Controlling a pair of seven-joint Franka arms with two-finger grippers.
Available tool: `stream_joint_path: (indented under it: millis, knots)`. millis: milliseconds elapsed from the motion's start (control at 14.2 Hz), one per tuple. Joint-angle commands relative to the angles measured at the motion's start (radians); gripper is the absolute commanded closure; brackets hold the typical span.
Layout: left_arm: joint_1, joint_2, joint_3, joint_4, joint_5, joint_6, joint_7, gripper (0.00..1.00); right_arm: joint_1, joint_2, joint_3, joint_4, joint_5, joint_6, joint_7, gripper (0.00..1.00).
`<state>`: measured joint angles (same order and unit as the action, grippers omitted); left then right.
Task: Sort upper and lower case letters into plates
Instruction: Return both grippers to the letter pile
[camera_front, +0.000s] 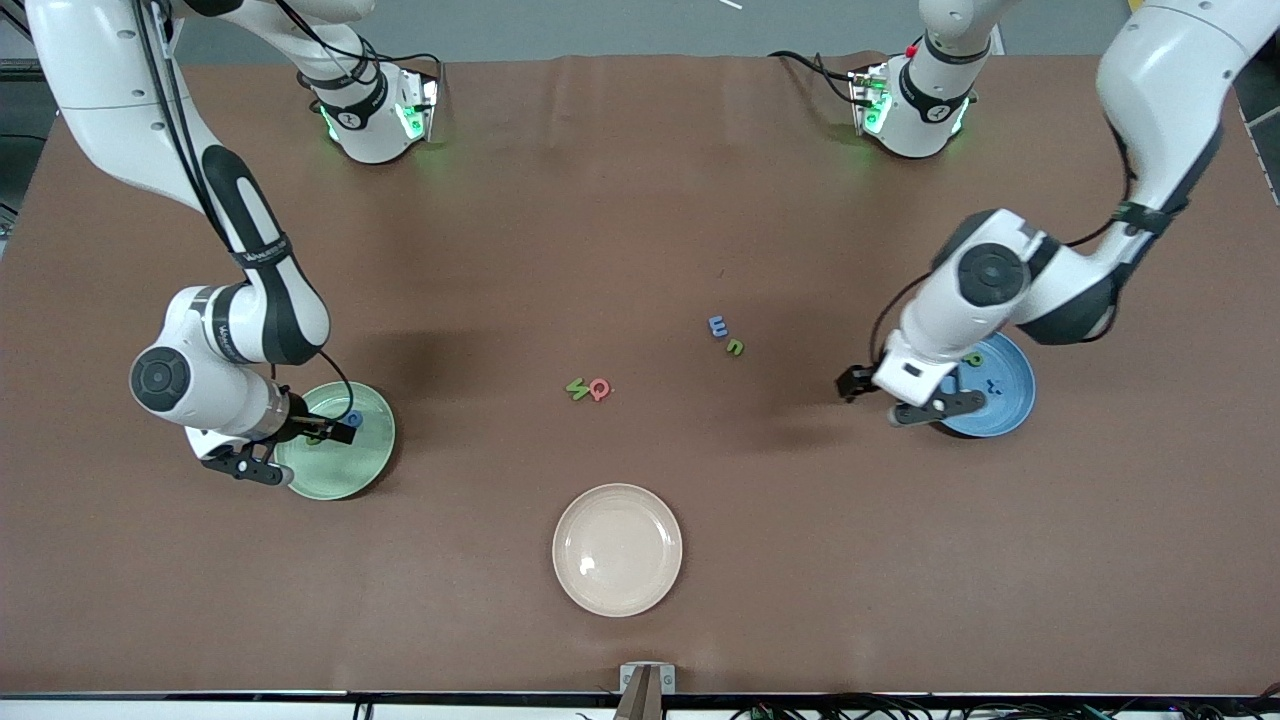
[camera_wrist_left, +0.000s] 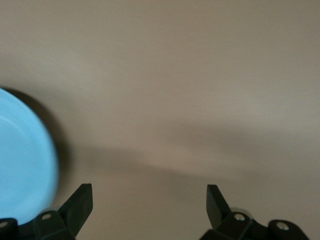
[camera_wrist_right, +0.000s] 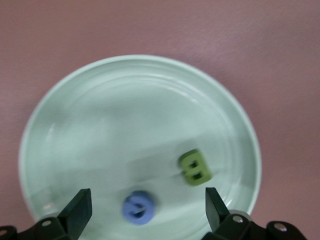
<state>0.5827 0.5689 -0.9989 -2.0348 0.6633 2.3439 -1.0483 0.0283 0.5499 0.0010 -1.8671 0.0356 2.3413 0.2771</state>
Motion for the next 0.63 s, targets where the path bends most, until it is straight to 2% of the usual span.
stream_joint_path:
  millis: [0,141,353,564]
  knots:
    - [-0.115,0.011,0.023,0.056,-0.063,-0.015,-0.200,0.00,0.031,-0.011,-0.001,0.016,0.000,-0.030,0.062,0.00]
    - [-0.187,0.016,0.045,0.080,-0.126,-0.015,-0.304,0.00,0.036,-0.010,-0.001,0.017,0.000,-0.028,0.063,0.00]
    - [-0.358,0.016,0.172,0.104,-0.148,-0.015,-0.563,0.00,0.061,-0.007,-0.001,0.023,0.000,-0.022,0.085,0.00]
    - [-0.470,0.031,0.236,0.116,-0.178,-0.015,-0.699,0.00,0.059,-0.007,-0.001,0.023,0.000,-0.022,0.086,0.00]
